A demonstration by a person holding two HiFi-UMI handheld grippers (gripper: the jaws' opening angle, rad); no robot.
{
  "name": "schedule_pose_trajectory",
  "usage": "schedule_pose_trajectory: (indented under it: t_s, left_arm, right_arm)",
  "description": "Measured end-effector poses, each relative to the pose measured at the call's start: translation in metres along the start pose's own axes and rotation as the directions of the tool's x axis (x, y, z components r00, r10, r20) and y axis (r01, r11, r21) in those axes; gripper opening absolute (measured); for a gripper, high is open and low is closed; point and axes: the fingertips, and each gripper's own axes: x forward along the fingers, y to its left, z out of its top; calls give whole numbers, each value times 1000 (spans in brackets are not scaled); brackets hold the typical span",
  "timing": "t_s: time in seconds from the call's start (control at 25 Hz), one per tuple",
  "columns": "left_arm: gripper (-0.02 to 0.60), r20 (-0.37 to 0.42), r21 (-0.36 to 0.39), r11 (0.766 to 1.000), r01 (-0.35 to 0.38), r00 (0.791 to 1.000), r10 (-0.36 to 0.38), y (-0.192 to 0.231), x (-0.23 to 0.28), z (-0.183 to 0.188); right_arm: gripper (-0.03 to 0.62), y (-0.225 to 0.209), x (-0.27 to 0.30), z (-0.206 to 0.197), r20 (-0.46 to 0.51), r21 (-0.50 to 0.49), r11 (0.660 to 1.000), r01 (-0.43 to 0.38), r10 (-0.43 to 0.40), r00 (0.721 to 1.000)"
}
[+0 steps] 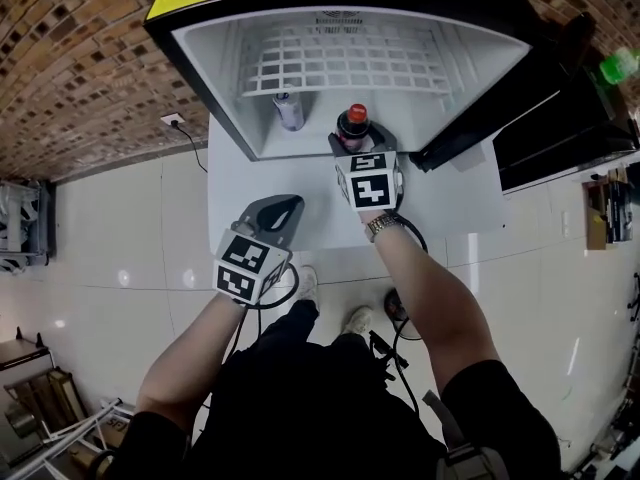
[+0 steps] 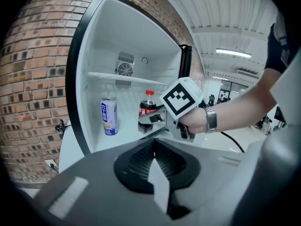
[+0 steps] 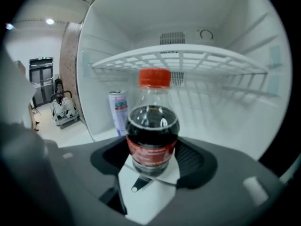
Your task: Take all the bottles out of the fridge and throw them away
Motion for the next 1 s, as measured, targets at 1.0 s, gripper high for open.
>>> schedule_pose_trajectory:
  t_s: [1.0]
  left_arm:
    - [3,-95,176,913,367,930,-356,-255,89,11]
  right_arm:
    - [304,-114,-275,-157,-34,174,954,245,-243,969]
